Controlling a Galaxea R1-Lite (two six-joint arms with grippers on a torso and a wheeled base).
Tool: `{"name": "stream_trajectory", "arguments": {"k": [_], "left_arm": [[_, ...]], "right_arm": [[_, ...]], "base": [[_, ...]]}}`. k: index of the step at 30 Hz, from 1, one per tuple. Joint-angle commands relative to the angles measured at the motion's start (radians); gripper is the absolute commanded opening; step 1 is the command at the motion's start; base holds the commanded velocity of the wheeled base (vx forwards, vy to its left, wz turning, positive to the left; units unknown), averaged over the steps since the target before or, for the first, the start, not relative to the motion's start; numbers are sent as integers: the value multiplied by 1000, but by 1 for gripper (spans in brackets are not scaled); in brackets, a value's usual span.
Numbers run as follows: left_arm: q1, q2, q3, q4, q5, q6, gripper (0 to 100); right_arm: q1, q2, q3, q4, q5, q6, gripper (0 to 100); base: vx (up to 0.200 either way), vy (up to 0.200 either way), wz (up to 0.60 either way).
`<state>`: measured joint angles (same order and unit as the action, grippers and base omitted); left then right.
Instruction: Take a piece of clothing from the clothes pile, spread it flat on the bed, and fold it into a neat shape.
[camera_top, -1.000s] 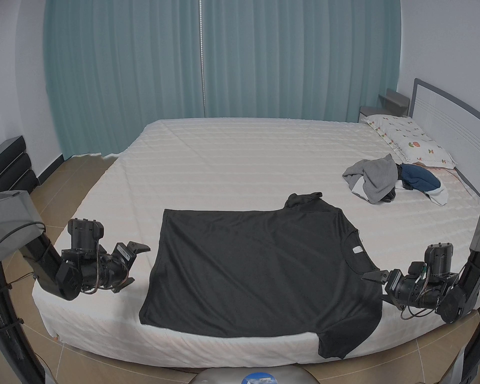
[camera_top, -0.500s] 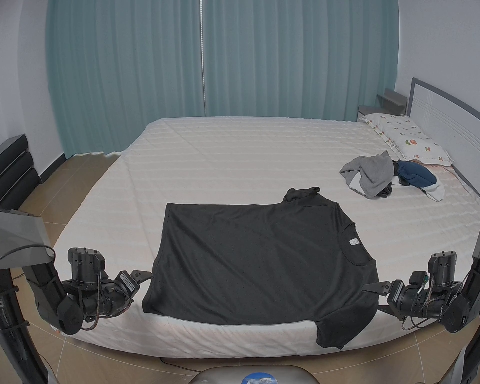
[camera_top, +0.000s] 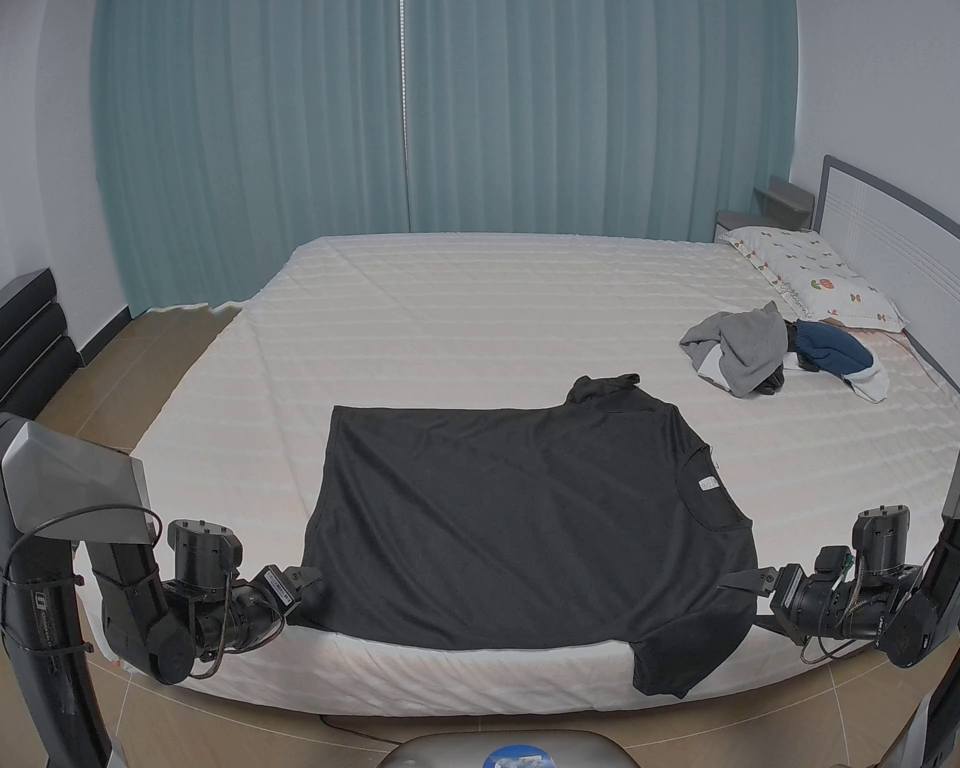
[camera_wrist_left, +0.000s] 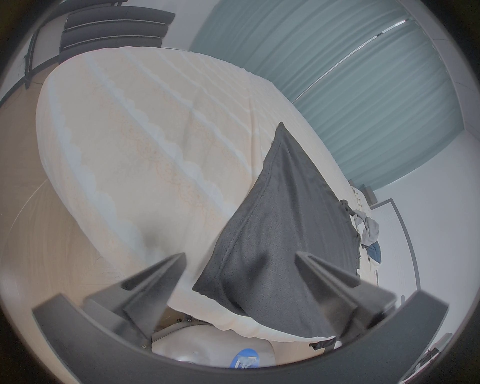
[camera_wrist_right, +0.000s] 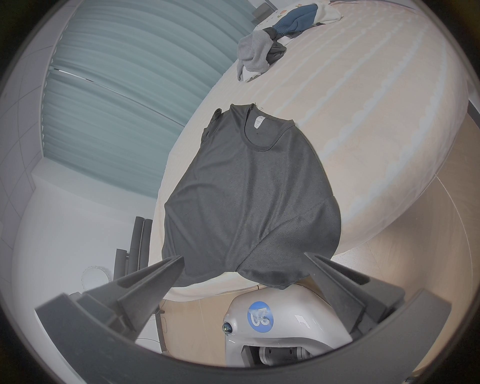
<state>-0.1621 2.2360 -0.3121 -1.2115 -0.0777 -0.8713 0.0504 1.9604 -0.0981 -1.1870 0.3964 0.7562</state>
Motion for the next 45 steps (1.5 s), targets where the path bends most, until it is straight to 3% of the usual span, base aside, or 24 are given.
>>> {"name": "stream_trajectory", "arguments": {"k": [1,4,18,35,36,45], "left_arm": [[-2,14,1,0,-1,3,0],[-2,14,1,0,-1,3,0],[32,-9,79,9,53,164,0],[30,-33,113,13,35,167,0],[30,-35,116,12,27,167,100],[70,-87,134,3,-67,158,100]], "right_arm": [[0,5,0,0,-1,0,100],[0,5,0,0,-1,0,100],[-6,-9,1,0,-1,0,100],[-11,-9,1,0,1,0,100],[-12,-9,1,0,1,0,100],[-12,-11,3,0,1,2,100]], "base": [[0,0,0],[0,0,0],[0,0,0],[0,0,0],[0,0,0],[0,0,0]]}}
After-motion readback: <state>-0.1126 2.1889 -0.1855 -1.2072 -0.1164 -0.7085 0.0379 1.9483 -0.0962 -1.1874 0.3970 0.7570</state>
